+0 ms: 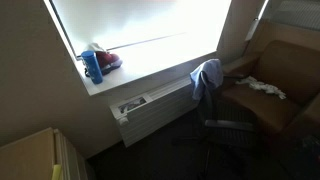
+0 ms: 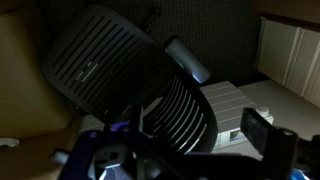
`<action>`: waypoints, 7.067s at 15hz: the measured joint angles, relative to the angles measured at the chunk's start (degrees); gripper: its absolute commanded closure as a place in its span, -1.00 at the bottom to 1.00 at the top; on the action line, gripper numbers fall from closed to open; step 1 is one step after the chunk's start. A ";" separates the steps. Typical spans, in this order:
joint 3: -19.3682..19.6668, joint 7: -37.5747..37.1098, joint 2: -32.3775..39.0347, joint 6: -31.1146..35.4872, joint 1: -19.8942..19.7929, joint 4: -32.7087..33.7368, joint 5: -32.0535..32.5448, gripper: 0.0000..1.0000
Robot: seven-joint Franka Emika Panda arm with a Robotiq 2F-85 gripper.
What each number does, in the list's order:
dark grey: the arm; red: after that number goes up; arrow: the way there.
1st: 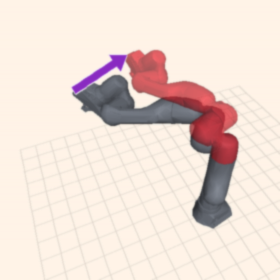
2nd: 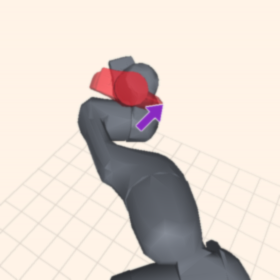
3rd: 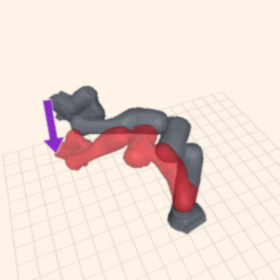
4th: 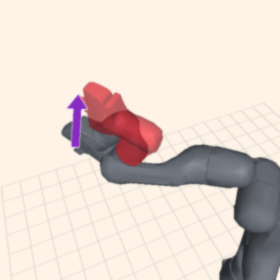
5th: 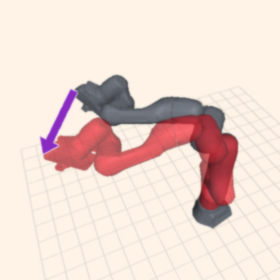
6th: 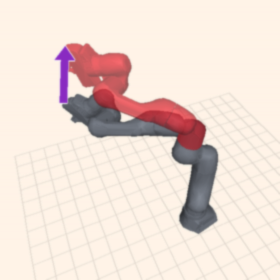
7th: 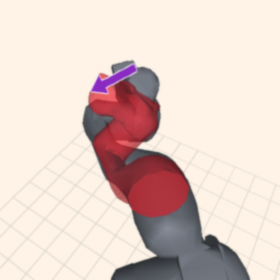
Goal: Tilt the chair to the left
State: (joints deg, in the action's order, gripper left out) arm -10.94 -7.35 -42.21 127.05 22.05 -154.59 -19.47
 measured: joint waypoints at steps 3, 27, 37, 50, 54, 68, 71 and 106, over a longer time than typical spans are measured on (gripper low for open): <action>0.00 -0.01 0.00 0.00 0.01 0.00 0.00 -1.00; -20.47 -4.07 30.06 60.38 -3.44 6.88 -22.35 -1.00; -33.27 5.96 33.01 70.29 -20.57 7.41 -27.49 -1.00; -16.37 -16.44 45.07 39.22 -13.31 20.34 -10.86 -1.00; -13.71 -17.38 45.63 38.68 -10.48 20.39 -9.75 -1.00; 0.25 -49.53 69.13 34.63 8.03 44.68 34.73 -1.00; 1.08 -49.25 69.92 34.61 8.89 45.64 34.20 -1.00; 13.14 -46.04 81.68 27.55 19.59 59.18 26.61 -1.00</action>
State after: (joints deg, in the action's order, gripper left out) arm 2.20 -53.38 39.47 154.60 41.63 -95.41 7.14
